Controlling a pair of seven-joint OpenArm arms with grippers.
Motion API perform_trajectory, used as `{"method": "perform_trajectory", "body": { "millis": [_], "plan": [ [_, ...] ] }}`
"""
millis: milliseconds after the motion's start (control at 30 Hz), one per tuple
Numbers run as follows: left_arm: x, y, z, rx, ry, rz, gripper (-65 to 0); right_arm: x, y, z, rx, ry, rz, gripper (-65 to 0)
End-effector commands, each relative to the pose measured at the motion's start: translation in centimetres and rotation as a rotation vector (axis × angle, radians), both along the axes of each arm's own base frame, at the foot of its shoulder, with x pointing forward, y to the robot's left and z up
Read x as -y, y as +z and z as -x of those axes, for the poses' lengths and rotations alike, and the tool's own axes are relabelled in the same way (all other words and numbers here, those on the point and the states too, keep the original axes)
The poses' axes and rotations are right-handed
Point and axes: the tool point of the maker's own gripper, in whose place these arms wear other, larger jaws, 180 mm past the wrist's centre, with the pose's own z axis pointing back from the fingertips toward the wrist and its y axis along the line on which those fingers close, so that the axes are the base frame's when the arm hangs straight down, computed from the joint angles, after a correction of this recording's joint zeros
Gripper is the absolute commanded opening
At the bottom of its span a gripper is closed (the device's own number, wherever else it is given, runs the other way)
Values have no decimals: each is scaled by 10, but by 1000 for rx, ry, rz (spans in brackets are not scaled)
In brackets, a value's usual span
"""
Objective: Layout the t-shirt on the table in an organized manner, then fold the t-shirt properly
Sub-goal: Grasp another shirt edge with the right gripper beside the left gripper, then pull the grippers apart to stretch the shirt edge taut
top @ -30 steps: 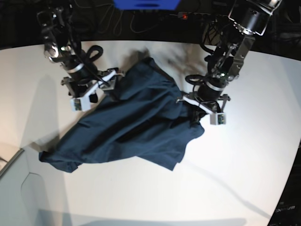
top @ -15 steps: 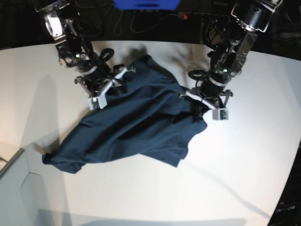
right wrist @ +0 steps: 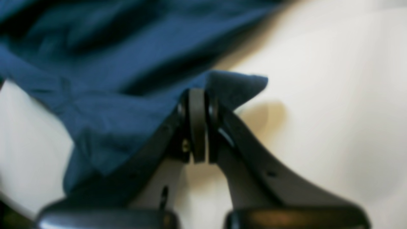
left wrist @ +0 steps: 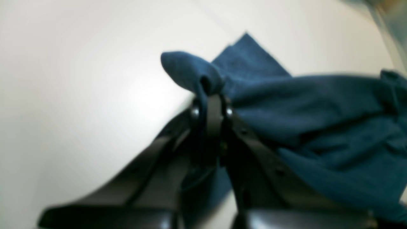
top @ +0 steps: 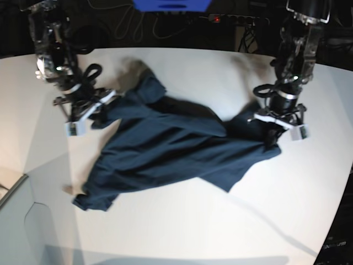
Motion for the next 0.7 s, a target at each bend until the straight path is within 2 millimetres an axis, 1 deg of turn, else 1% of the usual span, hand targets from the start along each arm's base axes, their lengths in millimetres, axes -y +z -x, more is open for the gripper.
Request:
{"method": "perform_trajectory", "body": {
  "millis": [0, 133, 233, 300, 333, 433, 500, 567, 600, 633, 667],
  "plan": [
    [-9, 21, -6, 69, 15, -12, -649, 6, 24, -12, 84, -18, -5, -650],
    [-29, 41, 8, 109, 65, -24, -649, 27, 66, -20, 196, -74, 8, -650],
    [-43, 54, 21, 131, 98, -37, -649, 32, 100, -22, 287, -115, -8, -650],
    [-47, 62, 27, 144, 107, -41, -649, 29, 112, -19, 320, -130, -25, -650],
    [-50, 63, 33, 141, 111, -50, -649, 28, 118, -17, 340, -140, -35, -650],
    [-55, 62, 42, 131, 120, -61, -649, 27, 126, -13, 411, -171, -61, -650],
    [-56, 60, 44, 123, 123, -63, -645, 27, 130, -7, 458, -191, -78, -650],
    [-58, 45, 47, 75, 126, -61, -639, 25, 129, -4, 475, -207, -92, -650],
    [-59, 36, 48, 35, 121, -56, -621, 23, 125, -3, 469, -210, -99, -650],
    [-58, 31, 45, 7, 116, -50, -594, 20, 123, -4, 462, -207, -106, -650],
    [-57, 27, 39, -19, 108, -41, -552, 18, 119, -4, 453, -202, -106, -650]
  ]
}}
